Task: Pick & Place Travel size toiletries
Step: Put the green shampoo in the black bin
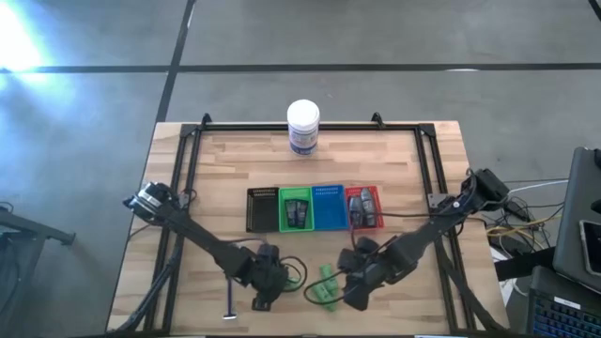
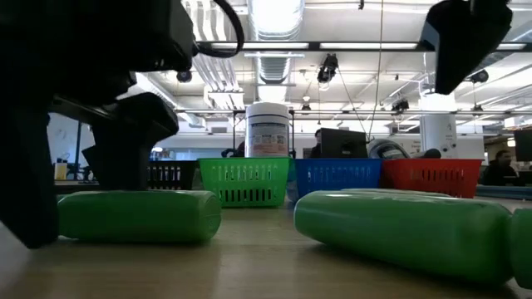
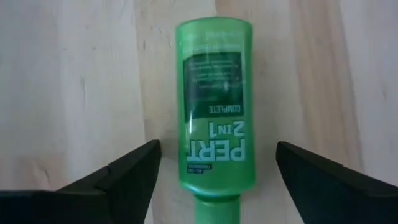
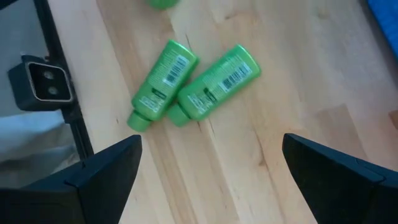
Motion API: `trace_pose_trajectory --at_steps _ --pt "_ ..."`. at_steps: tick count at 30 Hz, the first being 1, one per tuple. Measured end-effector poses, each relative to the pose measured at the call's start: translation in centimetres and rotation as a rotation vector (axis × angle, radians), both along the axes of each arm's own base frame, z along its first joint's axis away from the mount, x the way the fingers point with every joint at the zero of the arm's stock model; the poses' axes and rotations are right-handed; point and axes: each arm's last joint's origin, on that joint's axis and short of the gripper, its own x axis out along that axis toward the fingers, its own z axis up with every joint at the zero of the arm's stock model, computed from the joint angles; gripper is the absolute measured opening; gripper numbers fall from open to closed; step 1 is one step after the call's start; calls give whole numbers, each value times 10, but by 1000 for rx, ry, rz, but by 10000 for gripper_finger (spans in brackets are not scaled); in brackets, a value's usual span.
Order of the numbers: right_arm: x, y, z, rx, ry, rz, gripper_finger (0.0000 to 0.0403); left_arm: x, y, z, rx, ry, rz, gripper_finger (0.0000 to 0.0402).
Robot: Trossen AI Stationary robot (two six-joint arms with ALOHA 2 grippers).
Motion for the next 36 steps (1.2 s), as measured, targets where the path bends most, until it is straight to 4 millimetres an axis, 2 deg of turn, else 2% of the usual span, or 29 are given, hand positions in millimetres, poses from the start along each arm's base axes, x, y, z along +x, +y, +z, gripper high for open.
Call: trace_pose_trajectory --at_steps 4,8,13,18,21,25,30,33,36 --pt "2 1 1 -8 -4 15 386 3 4 0 -23 7 29 311" --pt "1 1 0 -9 -4 16 386 5 6 1 -28 0 33 282" --pt "0 1 1 -30 -15 26 386 6 7 0 -29 -2 54 221" --pt "-12 0 18 -64 -60 11 386 0 9 9 -88 33 172 153" --pt "-22 -7 29 -111 -86 -51 386 -7 10 26 -141 12 328 141" --pt "-37 -19 45 -177 -133 -181 386 -19 16 60 -207 -128 621 141" --pt "-46 -34 53 -204 -190 -344 386 -47 48 95 -247 -308 1163 146" --pt "-44 -42 54 -207 -198 -401 386 -60 75 99 -183 -330 1337 146" --pt "-40 -47 52 -220 -192 -415 386 -56 103 90 -172 -317 1421 147"
